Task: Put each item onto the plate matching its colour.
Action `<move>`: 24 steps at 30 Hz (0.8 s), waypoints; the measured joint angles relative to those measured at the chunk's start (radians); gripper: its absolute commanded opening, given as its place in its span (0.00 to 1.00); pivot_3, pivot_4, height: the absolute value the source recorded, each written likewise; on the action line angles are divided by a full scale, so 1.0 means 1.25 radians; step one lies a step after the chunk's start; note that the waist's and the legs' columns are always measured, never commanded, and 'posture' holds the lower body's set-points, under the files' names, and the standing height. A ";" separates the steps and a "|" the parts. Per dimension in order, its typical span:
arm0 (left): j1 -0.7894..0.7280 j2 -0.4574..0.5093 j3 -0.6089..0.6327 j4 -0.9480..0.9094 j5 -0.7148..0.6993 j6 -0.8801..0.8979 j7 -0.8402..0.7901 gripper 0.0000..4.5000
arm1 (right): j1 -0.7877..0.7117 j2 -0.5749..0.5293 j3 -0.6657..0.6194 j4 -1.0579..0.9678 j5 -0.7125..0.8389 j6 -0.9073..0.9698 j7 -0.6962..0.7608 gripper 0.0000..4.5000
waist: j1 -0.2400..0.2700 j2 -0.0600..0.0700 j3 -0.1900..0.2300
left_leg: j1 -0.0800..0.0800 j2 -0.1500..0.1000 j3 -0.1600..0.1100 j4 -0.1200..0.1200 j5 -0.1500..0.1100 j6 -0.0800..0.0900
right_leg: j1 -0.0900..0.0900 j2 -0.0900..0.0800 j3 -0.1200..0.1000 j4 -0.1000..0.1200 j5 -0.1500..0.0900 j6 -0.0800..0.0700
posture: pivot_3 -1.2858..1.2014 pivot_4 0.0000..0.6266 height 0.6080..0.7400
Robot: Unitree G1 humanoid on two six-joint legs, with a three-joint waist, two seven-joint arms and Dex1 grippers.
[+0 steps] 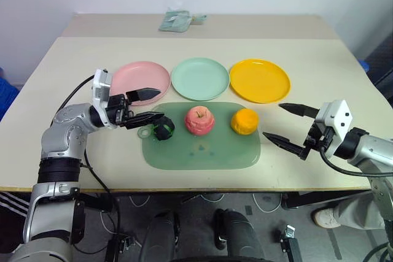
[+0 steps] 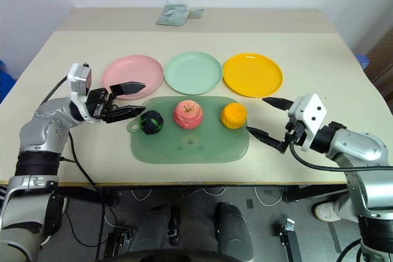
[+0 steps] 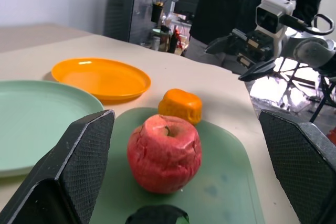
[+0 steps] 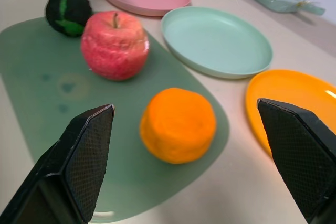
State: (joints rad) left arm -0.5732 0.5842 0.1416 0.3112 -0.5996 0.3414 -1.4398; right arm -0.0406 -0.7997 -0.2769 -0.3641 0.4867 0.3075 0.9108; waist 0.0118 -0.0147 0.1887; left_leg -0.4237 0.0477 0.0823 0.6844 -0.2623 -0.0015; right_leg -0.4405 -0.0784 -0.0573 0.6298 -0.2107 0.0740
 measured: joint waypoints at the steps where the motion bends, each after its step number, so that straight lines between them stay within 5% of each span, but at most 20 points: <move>1: 0.000 0.000 0.000 0.000 0.000 -0.002 0.000 1.00 | -0.003 0.000 -0.001 -0.001 0.000 0.003 -0.003 0.98 | 0.000 0.000 0.000 | 0.000 0.000 0.000 0.000 0.000 0.000 | 0.000 0.000 0.000 0.000 -0.001 -0.001 | 0.52 0.24 1.00; 24: 0.024 0.099 0.000 0.042 0.040 -0.002 -0.060 1.00 | -0.155 -0.001 0.080 -0.080 0.119 0.182 -0.020 0.98 | 0.001 0.000 0.000 | -0.001 0.000 0.000 0.000 0.000 0.000 | 0.000 -0.001 0.000 0.000 -0.001 -0.002 | 0.52 0.24 1.00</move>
State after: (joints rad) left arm -0.5435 0.7084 0.1420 0.3631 -0.5501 0.3387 -1.5147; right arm -0.2337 -0.8006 -0.1772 -0.4644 0.6360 0.5350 0.8852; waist 0.0128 -0.0147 0.1887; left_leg -0.4244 0.0477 0.0821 0.6846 -0.2623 -0.0015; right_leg -0.4410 -0.0794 -0.0574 0.6297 -0.2123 0.0712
